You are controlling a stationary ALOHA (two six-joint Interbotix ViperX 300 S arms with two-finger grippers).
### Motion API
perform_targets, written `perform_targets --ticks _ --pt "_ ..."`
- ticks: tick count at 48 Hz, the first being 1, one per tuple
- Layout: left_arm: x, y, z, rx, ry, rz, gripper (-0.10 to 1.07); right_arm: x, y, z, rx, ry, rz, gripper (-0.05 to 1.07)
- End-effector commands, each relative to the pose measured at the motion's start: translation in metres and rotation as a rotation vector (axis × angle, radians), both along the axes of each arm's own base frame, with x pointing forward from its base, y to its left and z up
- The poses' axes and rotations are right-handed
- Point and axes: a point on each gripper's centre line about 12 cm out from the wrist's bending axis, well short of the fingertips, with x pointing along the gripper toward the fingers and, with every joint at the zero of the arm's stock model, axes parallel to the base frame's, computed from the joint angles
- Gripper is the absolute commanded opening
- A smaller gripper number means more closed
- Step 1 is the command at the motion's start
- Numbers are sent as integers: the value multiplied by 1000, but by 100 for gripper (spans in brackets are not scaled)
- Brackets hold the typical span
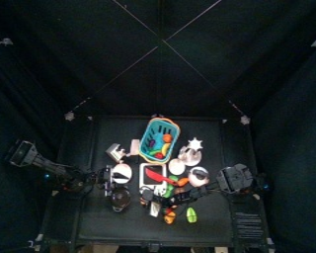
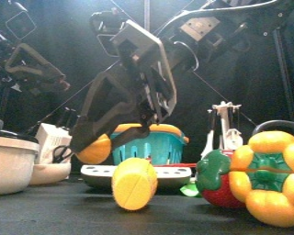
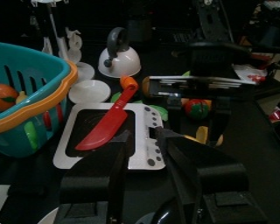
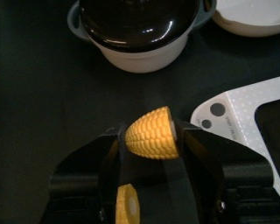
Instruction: Place corn top into basket
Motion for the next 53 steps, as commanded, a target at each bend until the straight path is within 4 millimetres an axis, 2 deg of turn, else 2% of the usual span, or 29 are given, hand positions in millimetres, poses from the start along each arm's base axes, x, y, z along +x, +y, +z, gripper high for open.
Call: perform_targets --ticks 1,7,14,20,27,35,41,47,53 --pt "2 -1 4 -3 -12 0 72 1 -1 33 13 -68 -5 71" --pt "2 -1 3 -2 -4 -4 72 0 -5 52 -1 -106 -14 71" --pt "3 -1 4 -3 -9 -6 72 -5 -17 87 -42 -180 -42 71" --pt "3 -2 4 -3 -7 -6 72 -10 -52 115 -93 -231 -146 71" --pt "4 -2 5 0 -12 -7 72 -22 -114 130 -147 -246 -311 71" --pt "4 -3 6 3 -14 -16 72 -33 -181 124 -166 -219 -468 71" --pt "4 -4 6 3 -17 -17 72 -38 -224 106 -175 -169 -564 72" --pt "5 -4 7 2 -19 -18 72 -44 -258 86 -158 -120 -654 72" --pt "5 -4 7 3 -17 -18 72 -45 -277 65 -117 -81 -682 73"
